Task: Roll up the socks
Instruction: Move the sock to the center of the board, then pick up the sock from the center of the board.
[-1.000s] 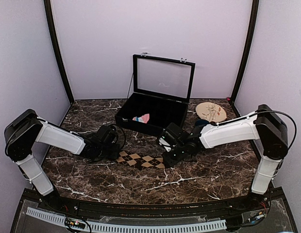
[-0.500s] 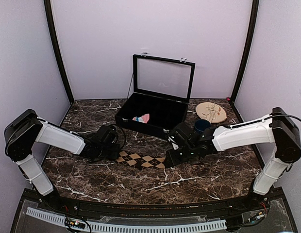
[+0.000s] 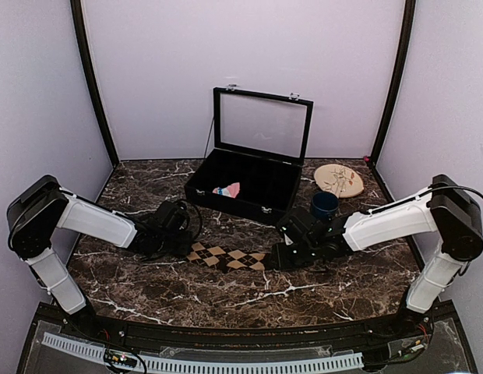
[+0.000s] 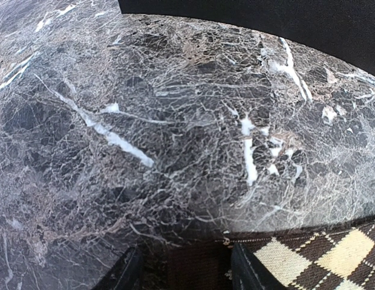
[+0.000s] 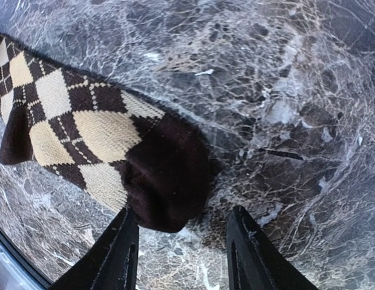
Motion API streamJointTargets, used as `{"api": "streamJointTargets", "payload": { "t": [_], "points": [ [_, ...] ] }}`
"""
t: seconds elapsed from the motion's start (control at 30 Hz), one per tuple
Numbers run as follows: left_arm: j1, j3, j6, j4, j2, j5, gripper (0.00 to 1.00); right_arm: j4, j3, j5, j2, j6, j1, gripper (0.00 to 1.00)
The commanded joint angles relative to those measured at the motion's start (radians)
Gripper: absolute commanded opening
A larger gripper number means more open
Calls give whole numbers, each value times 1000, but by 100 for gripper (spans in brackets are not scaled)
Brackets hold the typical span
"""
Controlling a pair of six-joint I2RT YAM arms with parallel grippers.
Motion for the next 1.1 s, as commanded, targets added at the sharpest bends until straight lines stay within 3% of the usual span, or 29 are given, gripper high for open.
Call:
{"api": "streamJointTargets", "payload": {
  "t": [0.0, 0.57, 0.77, 1.07],
  "points": [
    [-3, -18, 15, -14, -35, 7, 51, 65, -13, -15, -3, 56, -10, 46],
    [-7, -20, 12, -5, -30, 13, 51, 42, -1, -27, 66, 65, -10, 41],
    [-11, -19, 12, -6, -32, 8, 51, 28, 21, -40, 104, 54, -10, 35],
    [-10, -10, 16, -9, -33, 3, 51, -7, 11, -13, 98, 50, -8, 15]
  ]
}}
